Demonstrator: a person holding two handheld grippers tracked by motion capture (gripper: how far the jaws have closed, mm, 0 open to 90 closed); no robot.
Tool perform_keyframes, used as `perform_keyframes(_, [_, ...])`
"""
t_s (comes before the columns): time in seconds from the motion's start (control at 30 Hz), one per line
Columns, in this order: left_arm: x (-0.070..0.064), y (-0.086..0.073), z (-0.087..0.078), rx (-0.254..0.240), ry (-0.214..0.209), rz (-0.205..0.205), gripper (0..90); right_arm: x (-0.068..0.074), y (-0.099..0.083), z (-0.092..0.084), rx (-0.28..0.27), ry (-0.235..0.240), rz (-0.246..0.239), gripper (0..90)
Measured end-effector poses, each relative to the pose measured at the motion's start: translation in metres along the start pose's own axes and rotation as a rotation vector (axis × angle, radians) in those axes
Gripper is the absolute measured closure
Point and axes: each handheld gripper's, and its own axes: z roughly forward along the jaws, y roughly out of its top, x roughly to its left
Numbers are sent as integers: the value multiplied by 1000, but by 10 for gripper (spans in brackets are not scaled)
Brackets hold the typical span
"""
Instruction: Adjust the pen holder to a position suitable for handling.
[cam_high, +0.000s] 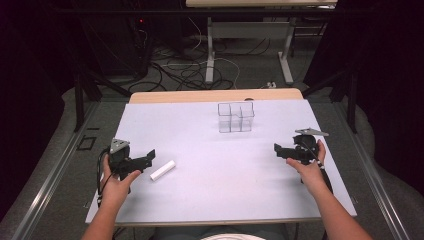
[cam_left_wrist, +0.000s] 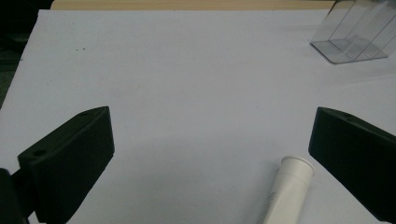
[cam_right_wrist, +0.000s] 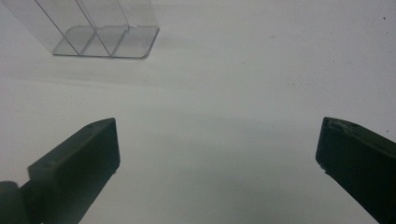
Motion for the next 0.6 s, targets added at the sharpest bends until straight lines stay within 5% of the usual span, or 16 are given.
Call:
perform_keyframes(0.43, [1,1,0,-8,7,-14,2,18,5,4,-45,-12,-43,19])
perform_keyframes(0.6, [0,0,-2,-6,14,-4,2,24,12,7,-52,-21,-58,105])
